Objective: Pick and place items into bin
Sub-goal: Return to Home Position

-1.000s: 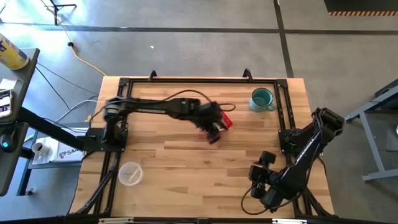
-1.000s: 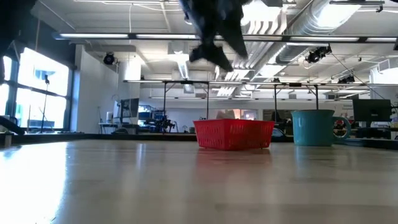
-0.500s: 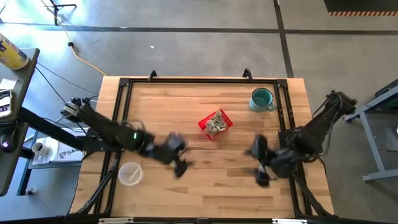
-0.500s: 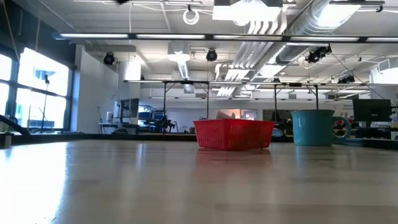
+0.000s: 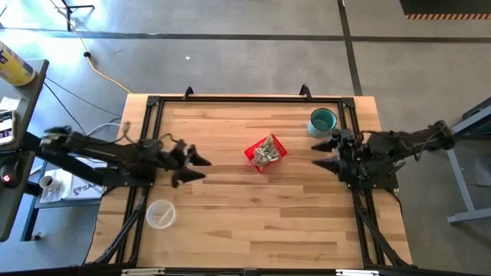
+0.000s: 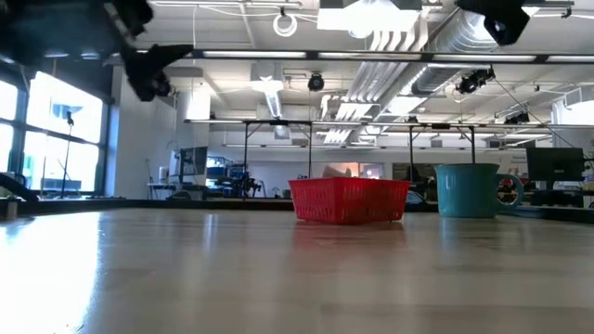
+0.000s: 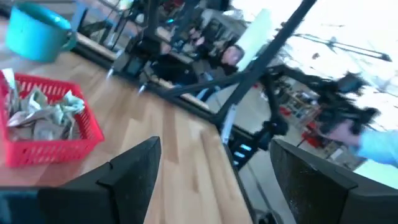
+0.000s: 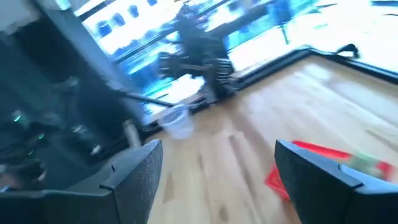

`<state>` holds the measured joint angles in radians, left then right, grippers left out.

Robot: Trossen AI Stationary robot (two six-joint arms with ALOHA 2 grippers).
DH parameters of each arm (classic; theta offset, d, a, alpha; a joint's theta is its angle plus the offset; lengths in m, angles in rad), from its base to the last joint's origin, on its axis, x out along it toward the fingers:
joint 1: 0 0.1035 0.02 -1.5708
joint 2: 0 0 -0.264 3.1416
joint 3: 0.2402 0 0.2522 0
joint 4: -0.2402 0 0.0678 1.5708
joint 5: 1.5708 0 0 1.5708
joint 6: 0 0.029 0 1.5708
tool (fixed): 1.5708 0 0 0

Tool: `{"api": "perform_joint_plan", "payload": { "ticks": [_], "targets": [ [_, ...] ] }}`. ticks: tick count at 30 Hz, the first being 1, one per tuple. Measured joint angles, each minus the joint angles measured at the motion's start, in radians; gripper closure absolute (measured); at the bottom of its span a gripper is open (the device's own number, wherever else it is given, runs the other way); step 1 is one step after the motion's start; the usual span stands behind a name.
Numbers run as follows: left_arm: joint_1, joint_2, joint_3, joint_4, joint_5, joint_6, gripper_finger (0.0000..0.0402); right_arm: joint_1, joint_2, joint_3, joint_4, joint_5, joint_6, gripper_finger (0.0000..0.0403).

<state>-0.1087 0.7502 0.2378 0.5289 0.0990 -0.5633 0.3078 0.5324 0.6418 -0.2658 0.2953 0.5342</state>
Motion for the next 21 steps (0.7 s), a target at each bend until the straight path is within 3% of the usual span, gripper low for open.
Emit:
{"api": "perform_joint_plan", "payload": {
  "ticks": [3, 6, 13, 15, 21],
  "targets": [
    [0.051, -0.202, -0.068, -0.069, 0.056, 0.007, 0.0064, -0.029, -0.061, -0.043, -0.015, 0.007, 0.025, 0.0103],
    [0.070, -0.384, -0.089, -0.272, 0.052, 0.007, 0.0064, -0.041, -0.112, -0.100, 0.033, -0.005, 0.016, 0.0103],
    [0.070, -0.696, -0.088, -0.630, -0.082, 0.009, 0.0064, -0.042, -0.253, -0.338, 0.167, 0.091, 0.044, 0.0103],
    [0.070, -0.751, -0.089, -0.720, -0.106, -0.014, 0.0064, -0.042, -0.297, -0.400, 0.204, 0.118, 0.015, 0.0103],
    [0.070, -0.710, -0.083, -0.923, -0.109, -0.043, 0.0064, -0.042, -0.414, -0.518, 0.197, 0.286, 0.004, 0.0103]
  ]
}}
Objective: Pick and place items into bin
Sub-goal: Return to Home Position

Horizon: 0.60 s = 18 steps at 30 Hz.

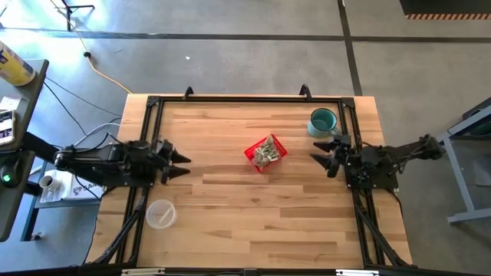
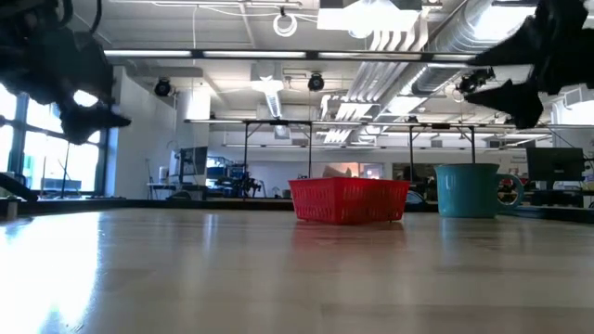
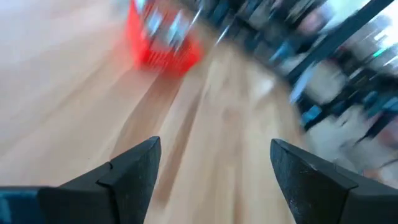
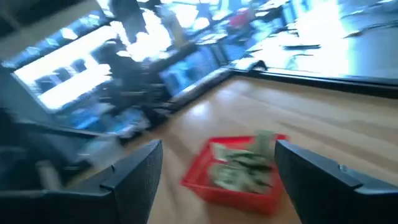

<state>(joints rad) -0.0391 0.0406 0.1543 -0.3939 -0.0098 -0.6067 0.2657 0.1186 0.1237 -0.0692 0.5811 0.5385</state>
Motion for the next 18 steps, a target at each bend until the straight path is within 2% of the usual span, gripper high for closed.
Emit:
{"api": "perform_joint_plan", "payload": {
  "ticks": [2, 5, 18],
  "targets": [
    [0.000, 0.004, -0.001, -0.081, 0.004, -0.001, 0.0064, 0.000, -0.015, -0.031, -0.022, 0.048, -0.006, 0.0103],
    [0.000, 0.027, 0.001, -0.060, 0.011, 0.000, 0.0064, 0.000, -0.020, -0.063, -0.015, 0.068, -0.009, 0.0103],
    [0.000, 0.028, 0.001, -0.068, 0.006, 0.000, 0.0064, 0.000, -0.008, -0.064, -0.008, -0.041, -0.005, 0.0103]
  ]
}}
